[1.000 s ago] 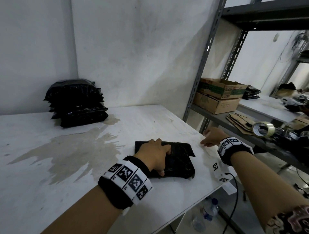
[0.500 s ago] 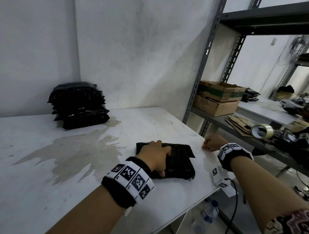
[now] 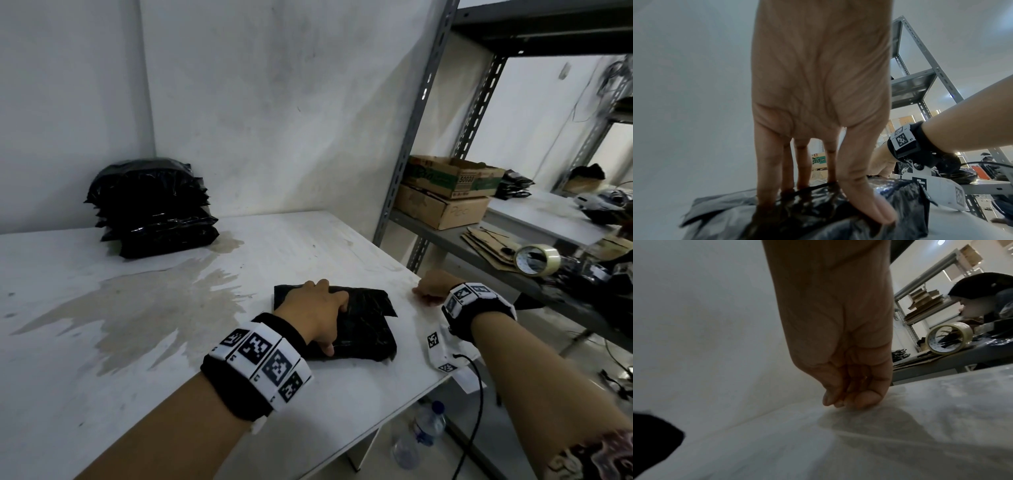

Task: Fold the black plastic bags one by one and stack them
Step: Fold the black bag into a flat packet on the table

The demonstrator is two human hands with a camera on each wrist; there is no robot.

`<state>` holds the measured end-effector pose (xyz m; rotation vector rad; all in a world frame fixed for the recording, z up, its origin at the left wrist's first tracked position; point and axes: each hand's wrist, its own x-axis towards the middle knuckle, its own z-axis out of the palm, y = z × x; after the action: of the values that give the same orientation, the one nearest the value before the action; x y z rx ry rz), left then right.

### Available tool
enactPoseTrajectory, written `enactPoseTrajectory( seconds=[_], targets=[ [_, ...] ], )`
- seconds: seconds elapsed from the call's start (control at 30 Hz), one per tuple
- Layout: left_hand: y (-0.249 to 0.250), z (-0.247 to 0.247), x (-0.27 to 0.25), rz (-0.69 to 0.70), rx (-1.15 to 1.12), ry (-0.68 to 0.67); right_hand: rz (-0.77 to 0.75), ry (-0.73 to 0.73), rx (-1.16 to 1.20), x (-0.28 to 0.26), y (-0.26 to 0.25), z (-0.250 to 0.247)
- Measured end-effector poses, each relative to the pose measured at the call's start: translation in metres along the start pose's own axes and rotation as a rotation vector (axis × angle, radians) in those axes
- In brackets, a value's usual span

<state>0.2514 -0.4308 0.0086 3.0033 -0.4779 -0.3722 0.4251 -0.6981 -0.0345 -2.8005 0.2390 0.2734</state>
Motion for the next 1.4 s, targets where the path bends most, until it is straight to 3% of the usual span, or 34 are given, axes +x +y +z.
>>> enactPoseTrajectory(
  seconds=[0.17,0.27,0.33,0.77,0.87,1.17,1.23,1.33,1.4],
  targets=[
    [0.001,-0.001,0.001,-0.011,0.002,-0.006,0.052,-0.085,0.368,0.001,0.011,-0.012],
    [0.001,0.000,0.000,-0.012,0.005,-0.002,0.043,-0.040,0.454,-0.007,0.013,-0.014],
    [0.001,0.000,-0.001,-0.013,0.001,0.001,0.042,0.033,0.412,-0.008,0.015,-0.012],
    [-0.002,0.000,-0.005,-0.010,-0.043,-0.001,0.074,0.083,-0.117,-0.026,0.012,-0.004],
    [-0.002,0.001,-0.005,-0.008,-0.048,0.002,-0.007,0.163,-0.106,-0.040,0.003,-0.002],
    [-0.003,0.003,-0.004,-0.006,-0.040,0.008,0.020,0.049,-0.210,-0.044,-0.007,-0.004],
    [-0.002,0.003,-0.002,-0.006,-0.037,0.007,0.017,-0.009,-0.130,-0.038,0.001,-0.007],
    [-0.001,0.002,-0.001,-0.009,-0.027,0.008,0.049,-0.040,0.205,-0.036,0.016,-0.019],
    [-0.001,0.003,-0.002,-0.009,-0.024,0.009,0.082,-0.072,0.264,-0.036,0.021,-0.023]
  ],
)
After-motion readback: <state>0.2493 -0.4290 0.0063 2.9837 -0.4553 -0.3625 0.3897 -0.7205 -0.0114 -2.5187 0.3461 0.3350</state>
